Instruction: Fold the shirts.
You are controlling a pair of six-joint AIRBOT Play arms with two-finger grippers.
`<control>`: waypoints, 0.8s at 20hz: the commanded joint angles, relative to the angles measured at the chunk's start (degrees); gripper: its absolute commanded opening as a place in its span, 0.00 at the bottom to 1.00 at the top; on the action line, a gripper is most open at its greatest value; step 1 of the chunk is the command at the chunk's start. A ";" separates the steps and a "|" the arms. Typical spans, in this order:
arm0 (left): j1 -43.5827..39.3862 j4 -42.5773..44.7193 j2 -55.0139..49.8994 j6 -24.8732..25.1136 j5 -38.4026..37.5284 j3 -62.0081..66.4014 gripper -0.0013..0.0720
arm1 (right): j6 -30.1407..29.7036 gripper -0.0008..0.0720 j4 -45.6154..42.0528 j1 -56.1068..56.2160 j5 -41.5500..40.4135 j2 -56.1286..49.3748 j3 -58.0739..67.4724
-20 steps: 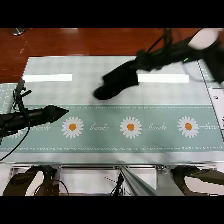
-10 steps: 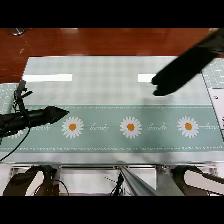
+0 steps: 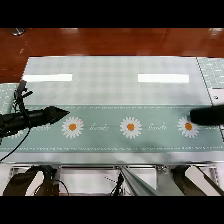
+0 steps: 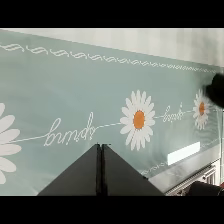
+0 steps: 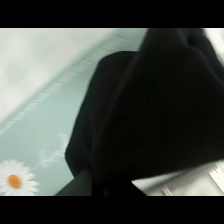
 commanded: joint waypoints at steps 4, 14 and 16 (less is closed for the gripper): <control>-0.02 0.00 -0.02 0.02 0.11 -0.02 0.06 | 6.12 0.15 -27.89 -9.92 -0.81 20.00 -29.73; -1.18 -15.19 -9.05 12.83 4.57 12.04 0.05 | -1.27 0.04 10.16 4.92 -25.83 11.15 -17.16; -5.18 -13.66 -15.72 12.55 2.97 26.58 0.05 | -1.84 0.04 20.04 19.85 -34.10 6.93 -12.07</control>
